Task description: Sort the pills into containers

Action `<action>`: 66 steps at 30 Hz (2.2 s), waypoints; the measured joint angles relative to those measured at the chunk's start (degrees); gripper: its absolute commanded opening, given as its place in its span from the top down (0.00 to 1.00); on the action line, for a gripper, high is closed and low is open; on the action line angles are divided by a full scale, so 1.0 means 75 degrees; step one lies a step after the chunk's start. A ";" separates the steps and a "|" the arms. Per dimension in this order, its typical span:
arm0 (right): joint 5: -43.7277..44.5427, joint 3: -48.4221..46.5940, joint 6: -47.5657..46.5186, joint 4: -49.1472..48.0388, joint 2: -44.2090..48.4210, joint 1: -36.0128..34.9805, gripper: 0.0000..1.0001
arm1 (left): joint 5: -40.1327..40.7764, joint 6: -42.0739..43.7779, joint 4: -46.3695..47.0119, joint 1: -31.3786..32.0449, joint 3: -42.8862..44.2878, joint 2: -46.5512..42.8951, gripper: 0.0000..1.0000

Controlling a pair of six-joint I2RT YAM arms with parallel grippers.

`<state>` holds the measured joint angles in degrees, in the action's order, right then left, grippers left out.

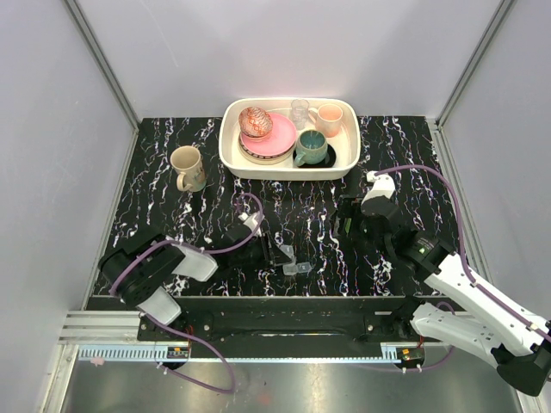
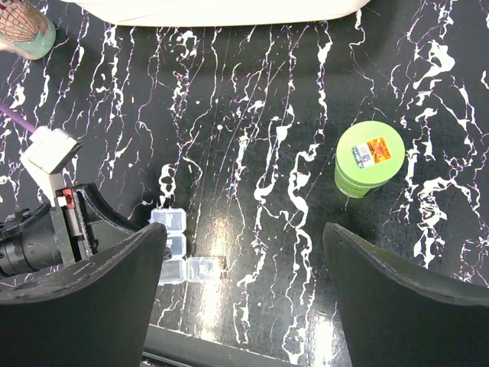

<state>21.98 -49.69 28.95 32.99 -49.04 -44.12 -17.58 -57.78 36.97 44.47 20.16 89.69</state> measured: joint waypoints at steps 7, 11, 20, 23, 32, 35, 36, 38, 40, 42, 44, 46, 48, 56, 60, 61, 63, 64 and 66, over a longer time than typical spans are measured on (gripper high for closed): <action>-0.0003 0.0000 0.0012 0.0003 0.0000 0.0035 0.11 | -0.0047 -0.0090 0.0254 0.0012 0.0901 0.0921 0.67; -0.0003 0.0000 0.0044 0.0006 0.0017 0.0041 0.11 | -0.0087 0.0093 -0.0003 -0.0070 0.1638 0.1311 0.68; 0.0000 0.0000 0.0099 0.0009 0.0134 0.0058 0.10 | -0.0178 0.0227 -0.0181 -0.0580 0.1926 0.1393 0.55; 0.0000 0.0000 0.0117 0.0009 0.0131 0.0070 0.09 | -0.0201 0.0210 -0.0102 -0.0592 0.1877 0.1399 0.44; 0.0009 0.0000 0.0146 0.0009 0.0125 0.0105 0.09 | -0.0262 -0.0338 0.1055 -0.0592 0.1072 0.1416 0.39; 0.0023 0.0000 0.0146 0.0009 0.0105 0.0117 0.08 | -0.0254 -0.0414 0.1230 -0.0592 0.0848 0.1300 0.36; 0.0067 0.0000 0.0146 0.0009 0.0096 0.0122 0.08 | -0.0242 -0.0428 0.1201 -0.0592 0.0743 0.1183 0.35; 0.0149 -0.0003 0.0146 0.0017 0.0047 0.0152 0.07 | -0.0192 -0.0408 0.1011 -0.0592 0.0589 0.0912 0.31; 0.0204 -0.0064 0.0146 0.0096 -0.0090 0.0221 0.06 | -0.0047 -0.0291 0.0542 -0.0592 0.0501 0.0493 0.29; 0.0236 -0.0149 0.0146 0.0192 -0.0280 0.0294 0.01 | 0.0163 -0.0122 -0.0143 -0.0586 0.0481 0.0029 0.26; 0.0271 -0.0256 0.0143 0.0291 -0.0525 0.0405 0.00 | 0.0455 0.0090 -0.0930 -0.0583 0.0498 -0.0495 0.24; 0.0271 -0.0382 0.0122 0.0391 -0.0810 0.0580 0.00 | 0.0790 0.0321 -0.1798 -0.0583 0.0542 -0.1064 0.22; 0.0239 -0.0507 0.0105 0.0452 -0.1110 0.0816 0.00 | 0.1102 0.0533 -0.2626 -0.0583 0.0606 -0.1614 0.20; -0.0344 -0.0644 -0.0003 0.0487 -0.2101 0.2168 0.00 | 0.1944 0.1102 -0.4750 -0.0548 0.0994 -0.3130 0.05; -0.0659 -0.0673 -0.0154 0.0431 -0.2629 0.2538 0.00 | 0.2168 0.1183 -0.5333 -0.0493 0.1014 -0.3456 0.04; -0.0697 -0.0673 -0.0195 0.0391 -0.2757 0.2573 0.00 | 0.2221 0.1189 -0.5458 -0.0487 0.1014 -0.3518 0.04; -0.0799 -0.0673 -0.0268 0.0309 -0.2993 0.2608 0.01 | 0.2296 0.1189 -0.5622 -0.0475 0.1014 -0.3614 0.04; -0.0848 -0.0673 -0.0294 0.0283 -0.3095 0.2614 0.02 | 0.2343 0.1192 -0.5697 -0.0472 0.1014 -0.3672 0.03; -0.0892 -0.0673 -0.0321 0.0236 -0.3229 0.2626 0.04 | 0.2401 0.1192 -0.5802 -0.0472 0.1014 -0.3751 0.03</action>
<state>15.29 -54.74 26.55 34.76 -73.25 -24.43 0.43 -48.84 -6.55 40.93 27.77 61.56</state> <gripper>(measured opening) 0.990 0.963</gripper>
